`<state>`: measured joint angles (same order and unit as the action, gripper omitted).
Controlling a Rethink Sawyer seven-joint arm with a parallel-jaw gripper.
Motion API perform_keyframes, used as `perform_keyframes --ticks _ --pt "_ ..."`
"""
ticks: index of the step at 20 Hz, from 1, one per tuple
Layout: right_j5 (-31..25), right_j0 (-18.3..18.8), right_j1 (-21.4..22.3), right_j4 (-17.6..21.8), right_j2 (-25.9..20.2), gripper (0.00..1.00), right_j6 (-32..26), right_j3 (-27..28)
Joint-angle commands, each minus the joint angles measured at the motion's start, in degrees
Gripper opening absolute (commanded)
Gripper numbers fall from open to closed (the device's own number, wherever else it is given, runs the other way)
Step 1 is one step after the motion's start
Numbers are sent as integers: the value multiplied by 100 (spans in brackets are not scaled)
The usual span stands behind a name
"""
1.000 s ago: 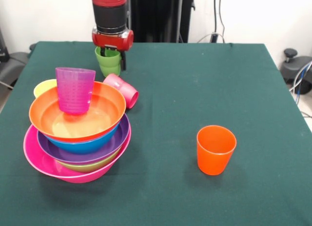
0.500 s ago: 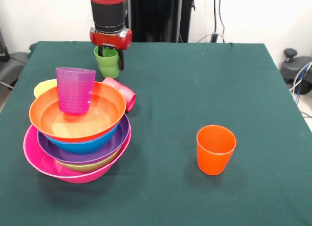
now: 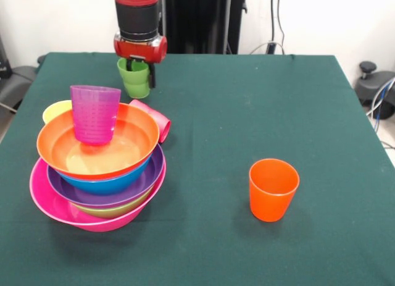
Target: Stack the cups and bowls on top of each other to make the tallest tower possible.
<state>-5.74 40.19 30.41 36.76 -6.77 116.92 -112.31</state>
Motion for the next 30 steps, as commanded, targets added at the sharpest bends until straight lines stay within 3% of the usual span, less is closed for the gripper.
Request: perform_keyframes --ticks 1,15,20,25,30 --pt "13 -283 -8 194 -140 0 188 217" --pt "-81 -271 15 160 -187 0 114 236" --pt "-236 -270 204 42 -300 0 97 173" --pt "-916 -147 783 -345 -729 0 -132 -31" --pt "-1810 -54 1758 -929 -1006 0 -364 -394"
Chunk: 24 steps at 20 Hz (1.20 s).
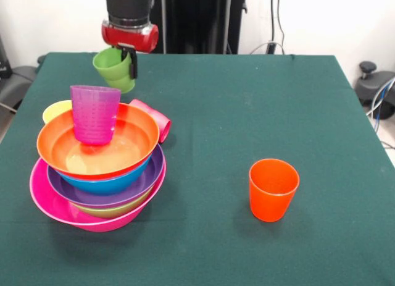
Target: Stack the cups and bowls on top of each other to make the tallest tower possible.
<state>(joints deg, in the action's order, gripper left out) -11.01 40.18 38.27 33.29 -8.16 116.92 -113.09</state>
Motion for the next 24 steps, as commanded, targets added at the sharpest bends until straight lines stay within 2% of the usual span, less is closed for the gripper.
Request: perform_keyframes --ticks 1,4,7,13,24 --pt "-1433 -53 1144 -706 -922 0 -384 -382" --pt "-1882 -112 1561 -1075 -1029 0 -405 -461" --pt "-2030 -175 1638 -1248 -1099 0 -344 -432" --pt "-2108 -564 1486 -1433 -1024 0 32 -150" --pt "-1751 -1360 1024 -1699 -617 0 661 185"
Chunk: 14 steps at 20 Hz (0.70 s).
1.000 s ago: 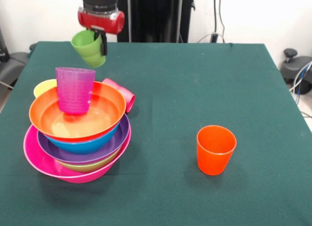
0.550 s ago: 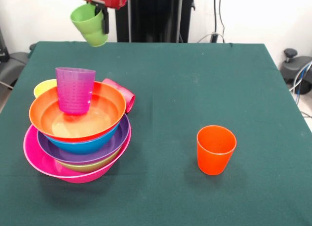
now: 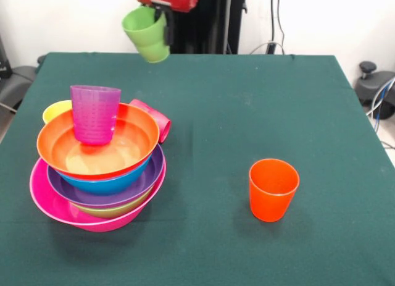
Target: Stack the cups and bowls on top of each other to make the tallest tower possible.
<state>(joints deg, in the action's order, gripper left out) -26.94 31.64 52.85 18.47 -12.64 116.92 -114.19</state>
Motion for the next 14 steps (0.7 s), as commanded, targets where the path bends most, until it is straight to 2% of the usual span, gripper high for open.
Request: perform_keyframes --ticks 1,6,14 --pt "-95 -585 -540 -239 -129 0 723 360" --pt "202 -1077 -902 -384 150 0 1087 590" --pt "50 -1488 -964 -744 405 0 1133 840"
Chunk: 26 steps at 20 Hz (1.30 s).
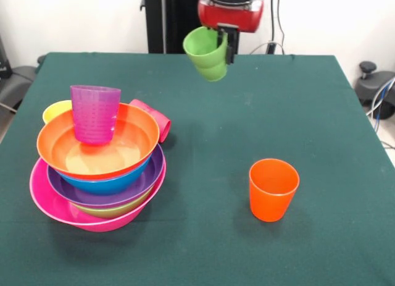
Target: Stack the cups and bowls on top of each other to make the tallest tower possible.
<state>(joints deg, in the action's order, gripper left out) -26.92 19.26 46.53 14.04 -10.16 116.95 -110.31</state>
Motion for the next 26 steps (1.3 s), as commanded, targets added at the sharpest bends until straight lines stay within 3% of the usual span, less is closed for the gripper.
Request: perform_keyframes --ticks 1,5,13,21,26 --pt "-102 -258 -277 -372 151 0 1069 517" --pt "-847 -469 -56 -704 163 0 1044 899" --pt "-1916 -833 -294 -1129 321 0 1129 2093" --pt "-2511 -984 -626 -1245 440 0 1152 2982" --pt "-2574 -1101 -1185 -1283 522 0 1174 3661"
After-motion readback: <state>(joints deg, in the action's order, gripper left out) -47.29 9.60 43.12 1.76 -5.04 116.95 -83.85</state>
